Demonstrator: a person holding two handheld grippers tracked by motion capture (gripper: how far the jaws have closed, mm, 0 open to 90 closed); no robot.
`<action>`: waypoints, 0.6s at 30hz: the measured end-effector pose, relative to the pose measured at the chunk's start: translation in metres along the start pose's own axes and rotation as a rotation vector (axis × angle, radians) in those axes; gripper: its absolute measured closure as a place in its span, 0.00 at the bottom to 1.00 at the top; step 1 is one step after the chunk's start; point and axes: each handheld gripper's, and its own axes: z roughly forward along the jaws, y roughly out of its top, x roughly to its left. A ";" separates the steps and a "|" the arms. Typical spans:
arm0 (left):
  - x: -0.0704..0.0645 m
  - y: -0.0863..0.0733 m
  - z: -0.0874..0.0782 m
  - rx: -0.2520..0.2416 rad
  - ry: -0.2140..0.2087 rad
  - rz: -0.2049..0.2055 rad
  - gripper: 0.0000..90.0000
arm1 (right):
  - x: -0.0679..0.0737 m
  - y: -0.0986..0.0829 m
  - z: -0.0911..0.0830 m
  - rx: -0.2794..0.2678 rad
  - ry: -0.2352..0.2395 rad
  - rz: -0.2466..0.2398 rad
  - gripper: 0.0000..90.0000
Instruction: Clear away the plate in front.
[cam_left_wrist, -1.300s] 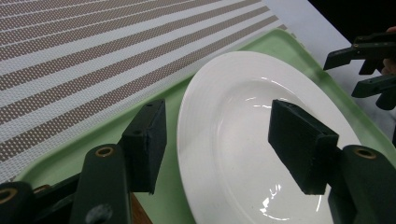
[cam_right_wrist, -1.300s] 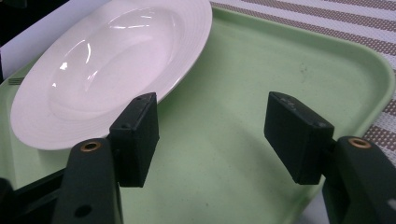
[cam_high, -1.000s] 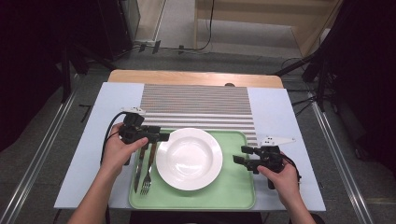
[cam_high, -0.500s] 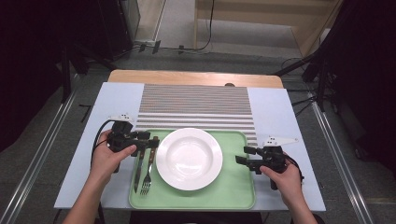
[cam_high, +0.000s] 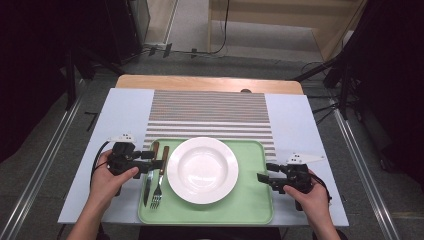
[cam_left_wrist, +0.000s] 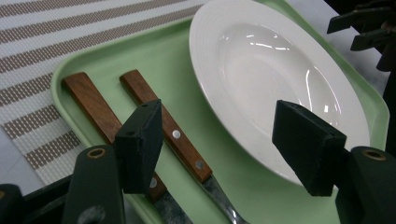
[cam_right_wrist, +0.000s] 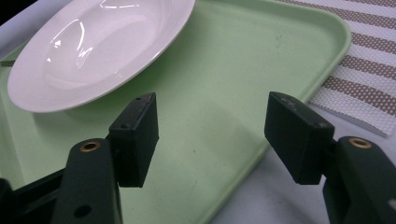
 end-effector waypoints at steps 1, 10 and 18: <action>0.001 -0.002 0.000 0.001 -0.003 -0.004 0.36 | -0.001 0.000 -0.001 0.001 -0.001 0.000 0.38; 0.005 -0.023 -0.006 -0.002 0.016 0.000 0.36 | -0.004 -0.001 -0.001 -0.007 -0.002 0.011 0.38; 0.012 -0.035 -0.008 0.013 0.041 -0.021 0.36 | -0.005 0.000 0.000 -0.003 0.001 0.013 0.38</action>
